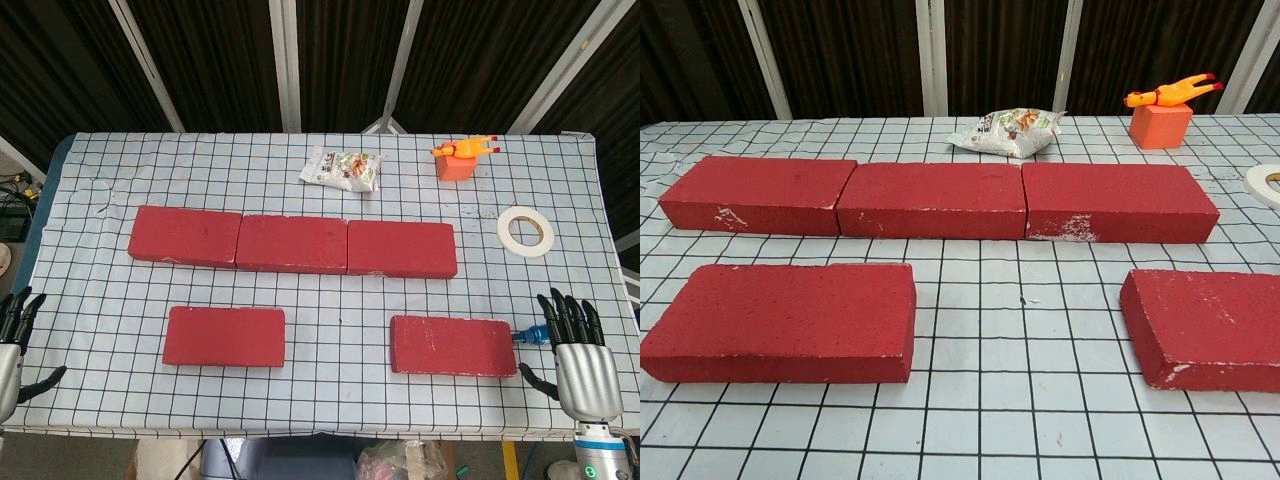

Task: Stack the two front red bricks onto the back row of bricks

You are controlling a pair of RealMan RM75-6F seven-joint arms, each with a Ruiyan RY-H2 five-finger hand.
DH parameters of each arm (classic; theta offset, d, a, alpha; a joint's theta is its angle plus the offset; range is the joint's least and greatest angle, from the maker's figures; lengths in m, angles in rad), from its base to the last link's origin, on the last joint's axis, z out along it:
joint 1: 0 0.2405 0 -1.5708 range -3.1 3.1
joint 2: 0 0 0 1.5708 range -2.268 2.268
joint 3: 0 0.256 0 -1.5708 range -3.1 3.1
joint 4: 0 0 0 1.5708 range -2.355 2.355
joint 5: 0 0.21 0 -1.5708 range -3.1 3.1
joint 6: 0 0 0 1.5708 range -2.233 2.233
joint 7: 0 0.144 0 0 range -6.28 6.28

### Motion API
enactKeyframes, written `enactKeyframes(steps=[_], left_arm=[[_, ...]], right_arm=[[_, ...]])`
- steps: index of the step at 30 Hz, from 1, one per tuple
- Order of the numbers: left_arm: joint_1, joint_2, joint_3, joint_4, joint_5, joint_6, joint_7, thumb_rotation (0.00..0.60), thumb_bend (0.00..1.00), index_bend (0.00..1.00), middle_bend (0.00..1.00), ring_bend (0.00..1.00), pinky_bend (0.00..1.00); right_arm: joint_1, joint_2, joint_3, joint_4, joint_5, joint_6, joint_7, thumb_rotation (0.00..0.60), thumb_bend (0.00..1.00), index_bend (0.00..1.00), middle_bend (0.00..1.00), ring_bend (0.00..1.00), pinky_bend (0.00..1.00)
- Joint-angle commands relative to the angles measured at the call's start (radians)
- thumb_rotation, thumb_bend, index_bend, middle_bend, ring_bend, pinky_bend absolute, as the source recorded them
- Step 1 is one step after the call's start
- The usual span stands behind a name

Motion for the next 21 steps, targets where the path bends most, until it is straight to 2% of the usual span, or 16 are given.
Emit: enactKeyframes(steps=[1,16,21], left_arm=[[0.000,-0.001,0.000,0.000,0.002,0.001,0.002,0.600,0.00,0.09,0.00,0.00,0.00],[-0.013,-0.010,-0.001,-0.002,-0.005,-0.024,0.025,0.600,0.00,0.09,0.00,0.00,0.00],[-0.008,-0.008,0.002,-0.006,0.002,-0.014,0.026,0.600,0.00,0.09,0.00,0.00,0.00]], right_arm=[[-0.001,0.001,0.001,-0.002,0.001,0.000,0.001,0.600,0.18,0.05,0.00,0.00,0.00],[0.006,0.018,-0.027,-0.020,-0.009,-0.042,0.010,0.600,0.18,0.05,0.00,0.00,0.00],[0.025,0.026,-0.053,-0.047,-0.002,-0.113,0.012,0.600,0.18,0.02,0.00,0.00,0.00]])
